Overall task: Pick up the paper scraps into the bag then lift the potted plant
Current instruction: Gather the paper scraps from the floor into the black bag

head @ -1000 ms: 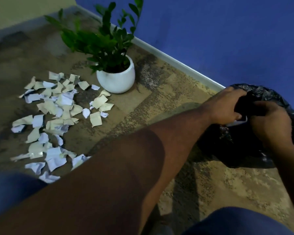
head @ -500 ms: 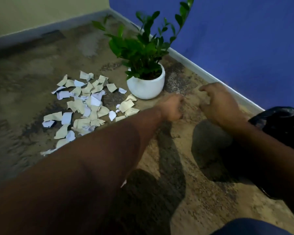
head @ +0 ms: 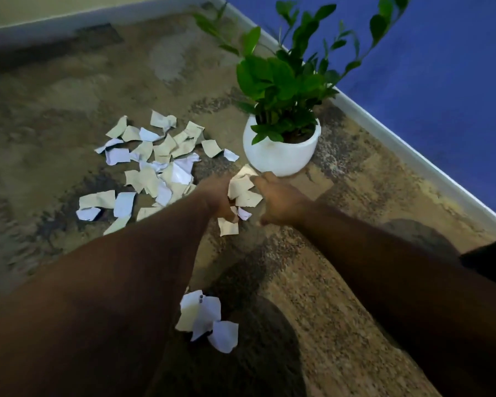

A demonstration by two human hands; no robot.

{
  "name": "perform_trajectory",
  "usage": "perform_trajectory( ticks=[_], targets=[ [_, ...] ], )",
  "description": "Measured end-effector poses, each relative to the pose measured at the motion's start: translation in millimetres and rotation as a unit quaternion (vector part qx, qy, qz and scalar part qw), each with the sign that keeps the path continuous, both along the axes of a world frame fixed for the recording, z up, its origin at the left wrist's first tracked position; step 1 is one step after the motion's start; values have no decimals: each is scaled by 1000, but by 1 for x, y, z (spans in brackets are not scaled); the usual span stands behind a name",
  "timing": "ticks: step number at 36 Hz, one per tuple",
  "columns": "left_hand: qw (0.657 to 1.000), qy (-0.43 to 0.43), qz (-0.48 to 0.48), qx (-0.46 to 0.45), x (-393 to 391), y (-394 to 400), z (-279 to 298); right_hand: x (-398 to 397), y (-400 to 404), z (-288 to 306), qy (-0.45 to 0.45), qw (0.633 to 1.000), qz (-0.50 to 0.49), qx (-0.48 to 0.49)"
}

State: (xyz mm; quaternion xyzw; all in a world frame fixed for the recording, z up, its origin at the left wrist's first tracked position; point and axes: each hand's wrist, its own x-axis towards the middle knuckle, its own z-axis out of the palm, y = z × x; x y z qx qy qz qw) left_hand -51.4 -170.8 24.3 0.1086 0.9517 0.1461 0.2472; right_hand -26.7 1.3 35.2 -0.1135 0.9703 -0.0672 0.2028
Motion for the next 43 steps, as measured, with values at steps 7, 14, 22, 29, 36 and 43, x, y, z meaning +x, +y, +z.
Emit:
perform_trajectory(
  ticks=[7,14,22,29,36,43],
  targets=[
    [998,-13,39,-44,-3,-5,-36,-32,-36,-43,7,999,28,18],
    [999,-7,21,-46,-6,-3,-56,-47,-44,-62,-44,997,13,63],
    [998,13,7,-65,-16,-1,-69,-64,-34,-76,-85,992,27,94],
    [999,49,0,5,-18,-7,-78,-50,-26,-77,7,1000,18,24],
    [995,41,-5,91,-13,-6,-76,-10,-26,-79,67,995,-39,-60],
    [995,56,-21,76,-4,2,-65,8,-31,-74,88,988,-82,-94]
  ],
)
